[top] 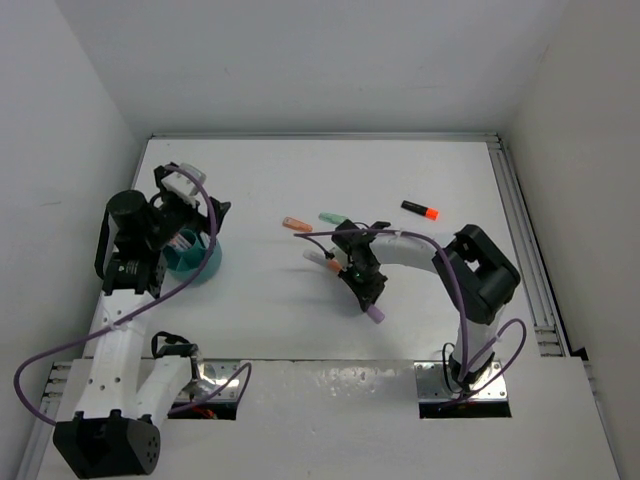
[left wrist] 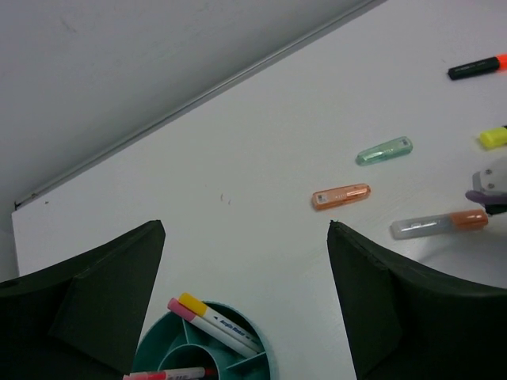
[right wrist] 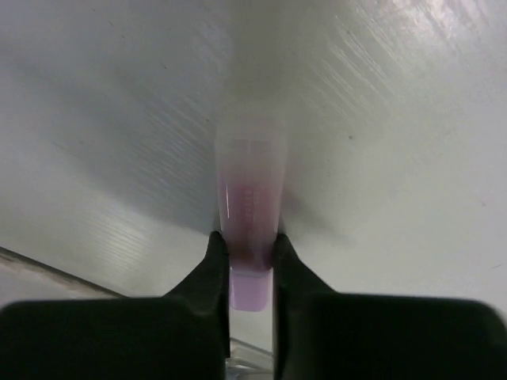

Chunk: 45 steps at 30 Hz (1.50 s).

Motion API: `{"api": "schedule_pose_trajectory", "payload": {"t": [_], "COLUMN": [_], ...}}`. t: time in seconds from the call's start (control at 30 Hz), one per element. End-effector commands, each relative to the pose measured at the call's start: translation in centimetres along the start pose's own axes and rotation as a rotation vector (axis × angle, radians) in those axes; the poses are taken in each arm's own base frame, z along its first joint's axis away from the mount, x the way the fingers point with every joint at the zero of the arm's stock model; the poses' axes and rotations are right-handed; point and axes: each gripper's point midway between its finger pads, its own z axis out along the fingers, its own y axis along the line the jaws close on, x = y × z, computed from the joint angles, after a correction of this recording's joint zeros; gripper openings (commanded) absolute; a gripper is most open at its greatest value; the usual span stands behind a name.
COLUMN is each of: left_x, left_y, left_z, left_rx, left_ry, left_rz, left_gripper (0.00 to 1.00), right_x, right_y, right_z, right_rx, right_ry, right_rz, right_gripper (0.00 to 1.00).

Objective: Sort the stationery into containers
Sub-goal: Grab a piece of stationery with the right arm, then pass the stationery from the right arm to the left

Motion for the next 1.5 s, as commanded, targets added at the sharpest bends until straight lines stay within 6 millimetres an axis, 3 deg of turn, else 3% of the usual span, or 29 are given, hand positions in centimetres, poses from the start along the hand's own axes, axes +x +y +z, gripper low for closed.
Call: {"api": "schedule_pose_trajectory", "payload": {"t": [0.0,0.1,0.23,0.3,0.4,0.6,0.87,1.07,1.27,1.47], "left_x": [-1.2,-0.9,2.1,3.0,4.2,5.5,6.7,6.5,5.7,6.3], "left_y": [-2.8,-5.8,-10.5,-12.9,-16.0,-21.1,-27.5,-30.3,-31.2,-32.2], "left_z": [-0.8,-1.7,-2.2,-2.3,-2.8,-4.2,-6.2,-6.3,-5.1,-5.1], "left_rx": [0.135,0.28,0.489,0.587,0.691,0.898,1.191,1.269,1.243,1.277], "left_ry": [-0.066,-0.108,-0.074,-0.067,-0.077,-0.142,-0.24,-0.253,-0.257,-0.244], "left_rz": [0.096,0.209,0.359,0.418,0.53,0.758,1.002,1.007,0.987,0.985], "left_gripper": [0.89,0.83,0.7,0.65,0.59,0.55,0.56,0.6,0.64,0.62], "right_x": [-1.2,-2.6,-6.4,-7.2,-8.6,-8.6,-7.6,-7.5,-7.3,-7.4], "right_y": [1.0,3.3,6.9,8.8,10.7,12.5,12.9,13.1,13.9,14.7], "right_z": [0.4,-1.8,-7.0,-9.4,-11.4,-12.5,-12.7,-12.7,-12.8,-13.3], "right_rx": [-0.048,-0.226,-0.548,-0.737,-0.925,-1.092,-1.133,-1.143,-1.145,-1.147], "right_ry": [-0.017,-0.048,-0.108,-0.086,-0.055,-0.014,0.038,0.04,0.05,0.053], "right_rz": [0.016,0.072,0.166,0.206,0.262,0.346,0.436,0.436,0.406,0.374], "right_gripper": [0.01,0.0,0.0,0.0,0.0,0.0,0.0,0.0,0.0,0.0]}}
